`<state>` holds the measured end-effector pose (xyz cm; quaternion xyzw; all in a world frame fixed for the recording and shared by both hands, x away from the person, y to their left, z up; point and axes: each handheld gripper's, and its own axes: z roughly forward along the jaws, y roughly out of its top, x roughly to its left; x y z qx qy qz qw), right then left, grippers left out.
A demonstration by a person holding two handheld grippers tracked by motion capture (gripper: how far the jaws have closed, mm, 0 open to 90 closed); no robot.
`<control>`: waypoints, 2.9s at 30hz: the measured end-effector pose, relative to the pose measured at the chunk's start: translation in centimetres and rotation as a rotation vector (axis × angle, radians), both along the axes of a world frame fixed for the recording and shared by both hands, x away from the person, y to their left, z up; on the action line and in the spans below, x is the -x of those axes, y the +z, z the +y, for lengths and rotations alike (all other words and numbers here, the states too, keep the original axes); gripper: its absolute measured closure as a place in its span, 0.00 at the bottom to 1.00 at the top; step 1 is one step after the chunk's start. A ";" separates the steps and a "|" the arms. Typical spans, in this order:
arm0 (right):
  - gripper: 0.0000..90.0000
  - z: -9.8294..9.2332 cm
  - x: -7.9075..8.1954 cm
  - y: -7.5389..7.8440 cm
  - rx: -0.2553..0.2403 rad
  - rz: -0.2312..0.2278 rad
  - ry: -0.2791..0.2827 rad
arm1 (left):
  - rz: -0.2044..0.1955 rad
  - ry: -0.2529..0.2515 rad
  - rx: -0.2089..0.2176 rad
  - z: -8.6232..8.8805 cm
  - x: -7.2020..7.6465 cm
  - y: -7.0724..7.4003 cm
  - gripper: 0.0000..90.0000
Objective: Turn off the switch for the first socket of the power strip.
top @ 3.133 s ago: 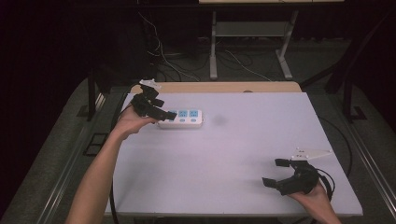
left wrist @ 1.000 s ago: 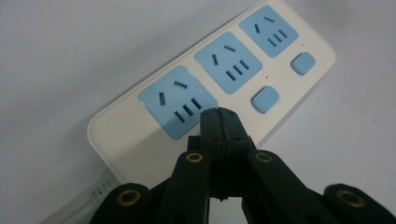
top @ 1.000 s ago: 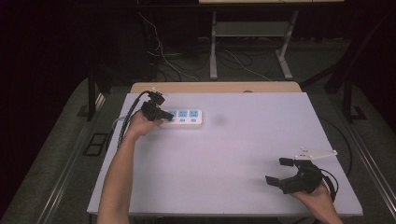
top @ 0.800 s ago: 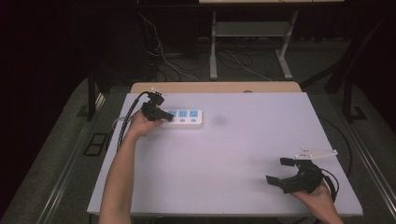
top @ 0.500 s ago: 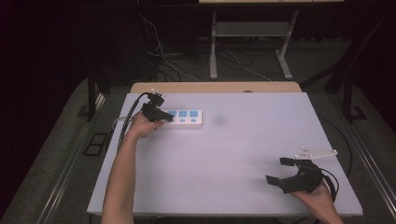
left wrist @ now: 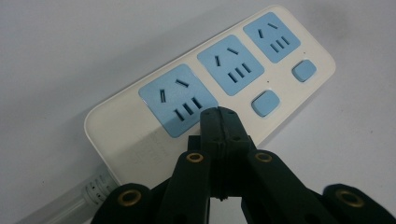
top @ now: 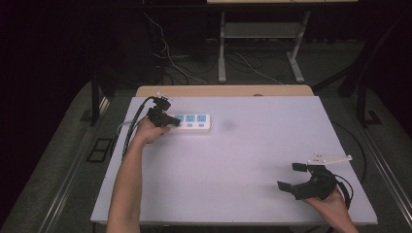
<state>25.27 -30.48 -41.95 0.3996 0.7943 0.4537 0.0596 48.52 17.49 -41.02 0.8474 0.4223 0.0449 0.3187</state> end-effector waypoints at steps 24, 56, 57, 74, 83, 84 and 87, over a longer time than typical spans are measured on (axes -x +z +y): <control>0.00 -0.3 0.2 0.3 -0.017 -0.016 -0.009 | -0.095 -0.016 -0.018 -1.6 1.7 1.9 0.99; 0.00 -0.1 0.4 0.4 -0.032 -0.021 0.003 | -0.193 0.069 0.184 0.2 7.7 5.4 0.99; 0.00 -0.1 0.4 0.4 -0.033 -0.021 0.003 | -0.199 0.069 0.191 0.2 8.0 5.5 0.99; 0.00 -0.2 0.4 0.5 -0.046 -0.020 0.003 | -0.271 0.075 0.254 1.1 12.0 7.1 0.94; 0.00 -0.2 0.5 0.5 -0.051 -0.024 0.001 | -0.266 0.095 0.310 1.8 14.1 7.2 0.54; 0.00 -0.2 0.5 0.5 -0.052 -0.024 0.000 | -0.270 0.102 0.321 1.9 14.3 7.2 0.50; 0.00 -0.2 0.5 0.5 -0.053 -0.024 0.000 | -0.274 0.110 0.360 2.3 15.0 7.1 0.33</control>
